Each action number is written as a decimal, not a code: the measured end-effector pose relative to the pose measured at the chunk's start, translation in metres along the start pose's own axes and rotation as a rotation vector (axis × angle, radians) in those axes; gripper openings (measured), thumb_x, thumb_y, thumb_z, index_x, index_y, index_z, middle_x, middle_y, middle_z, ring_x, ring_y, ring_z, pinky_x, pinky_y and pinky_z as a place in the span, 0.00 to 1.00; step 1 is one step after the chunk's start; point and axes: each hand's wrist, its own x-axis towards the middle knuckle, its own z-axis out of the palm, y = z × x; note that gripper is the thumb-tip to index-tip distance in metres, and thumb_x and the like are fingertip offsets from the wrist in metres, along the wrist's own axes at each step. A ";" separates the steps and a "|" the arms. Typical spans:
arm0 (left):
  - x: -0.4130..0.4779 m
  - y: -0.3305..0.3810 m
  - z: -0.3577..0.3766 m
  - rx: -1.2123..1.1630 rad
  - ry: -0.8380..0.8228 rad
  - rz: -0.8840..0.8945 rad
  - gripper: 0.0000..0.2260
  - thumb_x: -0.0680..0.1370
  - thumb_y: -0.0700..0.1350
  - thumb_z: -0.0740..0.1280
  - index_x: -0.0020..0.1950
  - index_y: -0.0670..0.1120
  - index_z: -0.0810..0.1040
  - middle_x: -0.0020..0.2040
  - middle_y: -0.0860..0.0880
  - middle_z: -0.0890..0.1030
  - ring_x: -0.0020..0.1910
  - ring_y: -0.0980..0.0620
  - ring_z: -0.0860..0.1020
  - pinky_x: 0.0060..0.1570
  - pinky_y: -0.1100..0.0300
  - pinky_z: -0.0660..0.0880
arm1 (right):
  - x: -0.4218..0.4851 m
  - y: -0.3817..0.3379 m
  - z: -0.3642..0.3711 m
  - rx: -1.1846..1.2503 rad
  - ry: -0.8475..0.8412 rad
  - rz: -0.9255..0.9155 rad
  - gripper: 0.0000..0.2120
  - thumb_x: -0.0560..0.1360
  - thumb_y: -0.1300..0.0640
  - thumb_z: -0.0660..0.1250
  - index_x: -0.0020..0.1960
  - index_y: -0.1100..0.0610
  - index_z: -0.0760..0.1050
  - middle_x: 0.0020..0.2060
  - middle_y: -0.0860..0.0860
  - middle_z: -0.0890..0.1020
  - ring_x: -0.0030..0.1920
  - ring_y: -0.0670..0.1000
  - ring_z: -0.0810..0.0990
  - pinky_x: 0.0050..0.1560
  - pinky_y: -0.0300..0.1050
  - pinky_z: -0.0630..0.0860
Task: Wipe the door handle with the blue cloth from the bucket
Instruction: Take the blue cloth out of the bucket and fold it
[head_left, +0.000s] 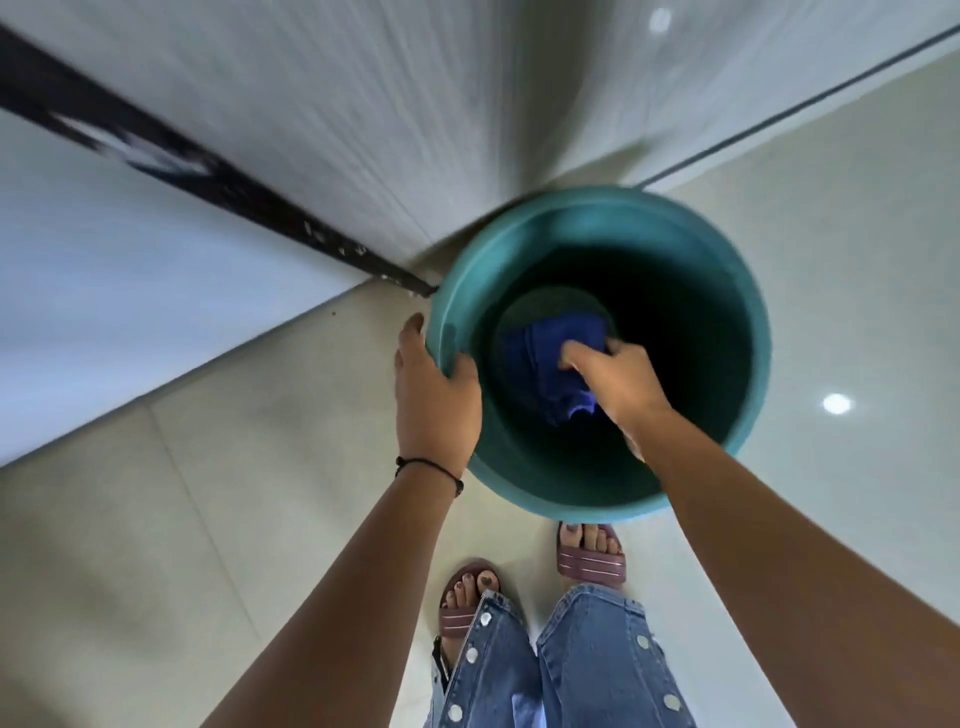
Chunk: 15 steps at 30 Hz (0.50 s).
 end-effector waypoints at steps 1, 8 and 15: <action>-0.007 0.009 -0.007 0.011 -0.040 -0.059 0.26 0.78 0.45 0.63 0.74 0.47 0.58 0.70 0.43 0.67 0.66 0.43 0.70 0.64 0.45 0.70 | -0.024 -0.010 -0.010 0.082 -0.048 -0.001 0.02 0.66 0.59 0.70 0.37 0.57 0.77 0.34 0.54 0.80 0.38 0.54 0.78 0.37 0.44 0.73; -0.123 0.107 -0.091 -0.504 -0.340 -0.247 0.14 0.80 0.54 0.59 0.58 0.47 0.77 0.56 0.44 0.81 0.53 0.48 0.79 0.53 0.51 0.76 | -0.213 -0.077 -0.069 0.371 -0.332 -0.102 0.14 0.73 0.65 0.67 0.57 0.57 0.77 0.46 0.56 0.85 0.43 0.53 0.83 0.43 0.46 0.79; -0.281 0.182 -0.266 -0.856 -0.537 -0.176 0.25 0.76 0.58 0.60 0.63 0.42 0.76 0.58 0.41 0.81 0.56 0.42 0.79 0.54 0.47 0.78 | -0.436 -0.143 -0.098 0.299 -0.487 -0.236 0.19 0.68 0.57 0.72 0.59 0.55 0.79 0.53 0.57 0.85 0.52 0.57 0.84 0.53 0.52 0.81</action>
